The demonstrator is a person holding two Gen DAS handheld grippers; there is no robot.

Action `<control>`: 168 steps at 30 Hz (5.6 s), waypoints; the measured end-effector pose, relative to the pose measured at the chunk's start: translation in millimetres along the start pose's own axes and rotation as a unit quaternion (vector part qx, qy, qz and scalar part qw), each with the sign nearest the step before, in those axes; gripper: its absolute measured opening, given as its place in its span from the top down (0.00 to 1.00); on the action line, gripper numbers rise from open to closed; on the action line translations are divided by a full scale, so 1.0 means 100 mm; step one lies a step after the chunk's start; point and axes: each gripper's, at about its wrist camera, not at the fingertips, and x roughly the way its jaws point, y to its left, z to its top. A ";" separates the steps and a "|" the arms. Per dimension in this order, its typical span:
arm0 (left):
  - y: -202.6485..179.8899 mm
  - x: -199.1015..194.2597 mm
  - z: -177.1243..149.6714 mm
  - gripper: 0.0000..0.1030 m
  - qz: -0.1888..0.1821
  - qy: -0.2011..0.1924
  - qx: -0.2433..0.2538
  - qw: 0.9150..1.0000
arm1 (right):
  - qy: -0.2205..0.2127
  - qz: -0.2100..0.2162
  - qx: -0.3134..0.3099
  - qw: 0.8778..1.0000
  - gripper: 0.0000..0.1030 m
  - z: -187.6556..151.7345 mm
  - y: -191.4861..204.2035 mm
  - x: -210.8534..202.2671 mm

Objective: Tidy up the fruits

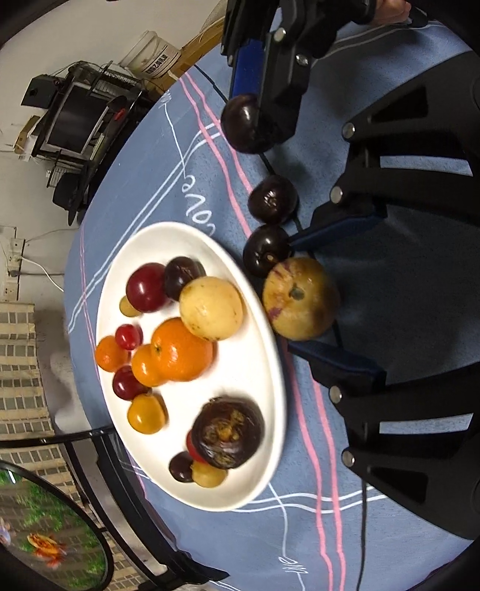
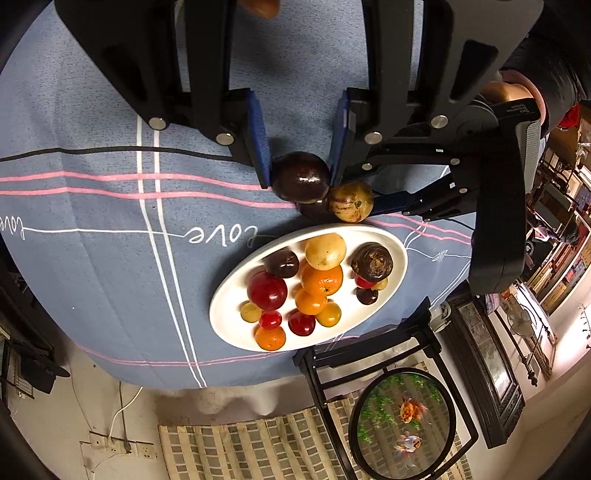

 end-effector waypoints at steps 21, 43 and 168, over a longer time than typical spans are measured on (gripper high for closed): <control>0.04 -0.24 -0.10 0.59 0.008 -0.017 -0.012 1.000 | -0.006 -0.014 -0.007 1.000 0.70 -0.02 0.02 -0.01; 0.87 -0.28 0.83 0.60 0.061 -0.082 -0.075 0.992 | -0.045 -0.013 -0.026 0.999 0.69 1.06 0.14 0.67; 0.70 -1.14 -0.27 0.03 0.108 -0.083 -0.102 0.985 | -0.068 -0.073 -0.157 0.982 0.02 -0.23 0.41 -0.32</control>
